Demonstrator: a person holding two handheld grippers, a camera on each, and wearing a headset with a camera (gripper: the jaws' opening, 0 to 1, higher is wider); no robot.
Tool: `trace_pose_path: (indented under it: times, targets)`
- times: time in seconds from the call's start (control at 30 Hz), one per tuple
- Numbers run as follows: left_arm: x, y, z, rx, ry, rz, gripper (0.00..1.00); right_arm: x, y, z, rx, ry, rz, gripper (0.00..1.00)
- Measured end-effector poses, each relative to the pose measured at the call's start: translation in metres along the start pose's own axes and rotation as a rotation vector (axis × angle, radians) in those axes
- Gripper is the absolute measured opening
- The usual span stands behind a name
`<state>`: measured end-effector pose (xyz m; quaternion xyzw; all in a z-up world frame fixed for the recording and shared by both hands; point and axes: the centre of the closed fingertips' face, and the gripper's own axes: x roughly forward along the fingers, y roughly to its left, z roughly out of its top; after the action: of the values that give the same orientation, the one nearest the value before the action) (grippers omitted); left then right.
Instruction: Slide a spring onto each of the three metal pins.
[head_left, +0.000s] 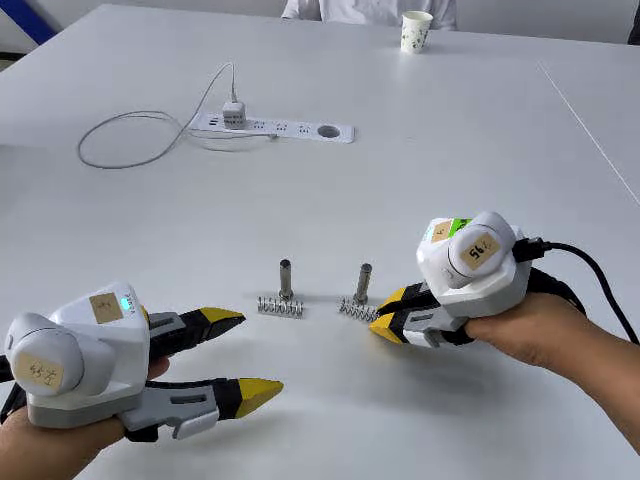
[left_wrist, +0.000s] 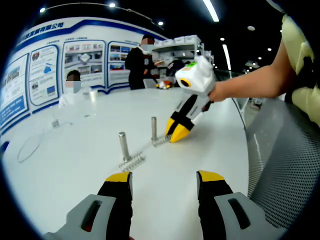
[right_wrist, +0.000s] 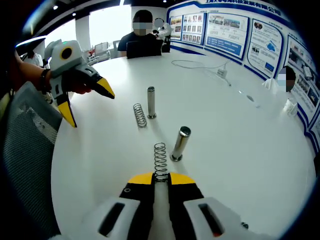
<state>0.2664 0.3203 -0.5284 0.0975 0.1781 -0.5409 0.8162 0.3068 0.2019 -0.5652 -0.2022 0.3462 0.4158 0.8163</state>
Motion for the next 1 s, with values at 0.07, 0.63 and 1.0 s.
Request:
trace_pose_path:
  times: [0.07,0.63,1.0]
  targets:
    - [0.001,-0.001,0.001,0.002,0.000,-0.004,0.53,-0.001,0.000,-0.001,-0.003,0.001,-0.001,0.11]
    - [0.014,-0.013,0.015,0.045,0.001,-0.048,0.52,-0.016,0.013,0.000,-0.045,0.012,0.033,0.11]
    - [0.018,-0.016,0.018,0.058,-0.004,-0.063,0.51,-0.022,0.032,0.012,-0.098,0.011,0.077,0.11]
